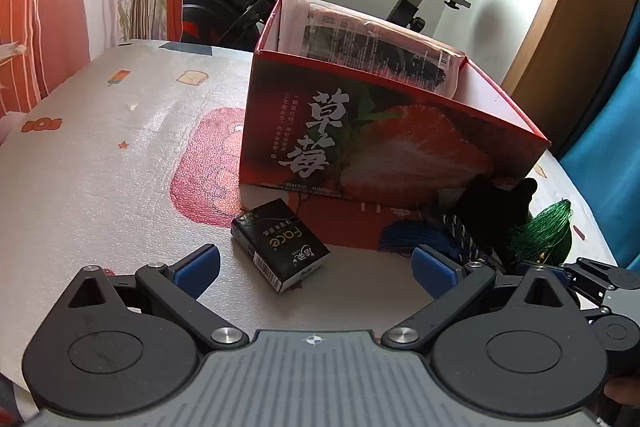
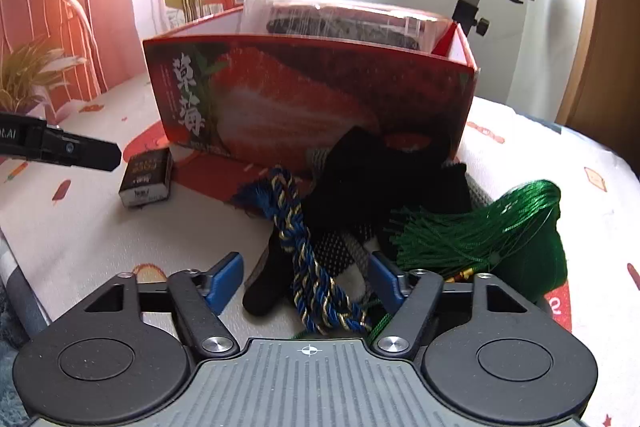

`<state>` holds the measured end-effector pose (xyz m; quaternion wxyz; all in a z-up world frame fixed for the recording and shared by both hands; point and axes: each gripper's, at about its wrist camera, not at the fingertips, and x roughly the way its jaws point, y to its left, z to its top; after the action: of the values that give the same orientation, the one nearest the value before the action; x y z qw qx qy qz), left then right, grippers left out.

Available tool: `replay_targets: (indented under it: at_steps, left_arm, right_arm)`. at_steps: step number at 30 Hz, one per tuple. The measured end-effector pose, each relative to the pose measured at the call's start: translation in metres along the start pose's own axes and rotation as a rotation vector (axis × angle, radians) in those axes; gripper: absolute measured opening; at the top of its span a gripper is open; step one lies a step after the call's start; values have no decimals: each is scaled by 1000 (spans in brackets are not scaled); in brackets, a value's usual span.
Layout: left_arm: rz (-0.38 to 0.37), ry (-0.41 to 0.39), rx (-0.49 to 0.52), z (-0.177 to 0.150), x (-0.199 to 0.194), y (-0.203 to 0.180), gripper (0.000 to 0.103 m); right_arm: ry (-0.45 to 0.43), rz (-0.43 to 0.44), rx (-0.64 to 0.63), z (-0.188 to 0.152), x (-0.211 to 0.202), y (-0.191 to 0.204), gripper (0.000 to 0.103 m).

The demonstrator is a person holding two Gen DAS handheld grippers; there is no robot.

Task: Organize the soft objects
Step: 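Close the right tool on the blue-and-gold braided rope, then grasp the rope's tassel end with the left tool while the right holds the rope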

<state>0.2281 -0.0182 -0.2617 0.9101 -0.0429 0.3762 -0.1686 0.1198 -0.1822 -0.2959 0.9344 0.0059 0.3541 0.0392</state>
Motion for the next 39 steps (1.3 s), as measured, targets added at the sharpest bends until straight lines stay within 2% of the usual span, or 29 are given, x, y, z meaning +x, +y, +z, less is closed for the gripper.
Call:
replay_targets:
  at_steps: [2, 7, 9, 10, 15, 16, 20, 25, 26, 27, 29, 34, 36, 39]
  left_arm:
    - [-2, 2, -5, 1, 1, 0, 100]
    - [-42, 31, -13, 9, 8, -6, 86]
    - [-74, 34, -8, 15, 11, -13, 80]
    - [-86, 36, 1, 18, 14, -18, 80]
    - [-178, 86, 6, 34, 40, -42, 74]
    - [-188, 101, 10, 36, 48, -47, 73]
    - [-207, 150, 29, 40, 80, -67, 60]
    - [-223, 187, 27, 41, 103, -75, 57]
    - [-218, 192, 32, 40, 107, -76, 49]
    - [-205, 198, 37, 39, 111, -76, 34]
    - [-184, 211, 48, 36, 116, -75, 13]
    - [-160, 209, 75, 29, 114, -71, 11]
    - [-136, 226, 64, 27, 116, -67, 12]
    - [-140, 226, 47, 25, 116, -59, 12]
  right_arm:
    - [12, 3, -2, -2, 1, -1, 60]
    - [32, 8, -25, -4, 1, -3, 48]
    - [36, 14, -40, -5, 2, -5, 37]
    - [41, 17, -37, -5, 3, -6, 36]
    - [55, 54, -48, -6, 9, -9, 13]
    - [59, 65, -59, -6, 11, -8, 12]
    - [64, 96, -101, -3, 18, -4, 11]
    - [68, 127, -139, 3, 25, -1, 10]
    - [68, 129, -147, 3, 25, -1, 10]
    - [67, 129, -151, 3, 26, 0, 10]
    - [67, 131, -151, 4, 28, 0, 10]
    - [71, 133, -148, 5, 28, 0, 12]
    - [73, 132, -149, 7, 29, 1, 14]
    - [71, 137, -150, 11, 29, 2, 16]
